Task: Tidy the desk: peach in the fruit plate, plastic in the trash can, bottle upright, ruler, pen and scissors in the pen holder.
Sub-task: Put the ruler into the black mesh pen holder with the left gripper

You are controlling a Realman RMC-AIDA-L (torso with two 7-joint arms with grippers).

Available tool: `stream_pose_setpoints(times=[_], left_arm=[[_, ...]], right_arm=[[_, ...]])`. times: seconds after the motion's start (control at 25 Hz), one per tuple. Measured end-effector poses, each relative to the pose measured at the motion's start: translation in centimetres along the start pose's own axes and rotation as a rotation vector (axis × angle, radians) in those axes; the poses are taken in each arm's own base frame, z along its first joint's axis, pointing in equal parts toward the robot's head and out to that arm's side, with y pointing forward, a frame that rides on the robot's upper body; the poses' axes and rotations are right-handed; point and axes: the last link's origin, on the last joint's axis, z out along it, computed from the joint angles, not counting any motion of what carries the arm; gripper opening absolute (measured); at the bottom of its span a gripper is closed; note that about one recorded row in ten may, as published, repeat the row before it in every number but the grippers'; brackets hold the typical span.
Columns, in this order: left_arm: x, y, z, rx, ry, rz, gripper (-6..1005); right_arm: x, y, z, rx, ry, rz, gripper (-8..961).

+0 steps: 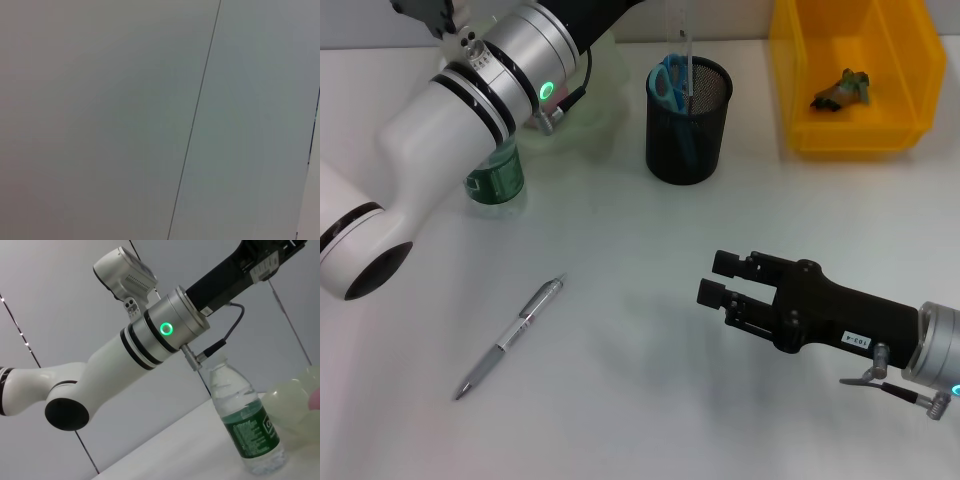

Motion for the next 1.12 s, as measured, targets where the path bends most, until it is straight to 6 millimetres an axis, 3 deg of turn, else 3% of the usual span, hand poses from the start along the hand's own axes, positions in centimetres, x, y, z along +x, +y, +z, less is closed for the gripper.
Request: stream_pose_setpoints(times=[0.6,1.12], left_arm=[[0.7,0.14,-0.29,-0.013,0.057,-0.021,405],[0.03,0.01,-0.16,-0.012,0.016,0.007,410]], right_arm=[[-0.23,-0.24,0.4,0.001,0.007,-0.007,530],[-0.41,-0.35,0.9,-0.004,0.012,-0.009,531]])
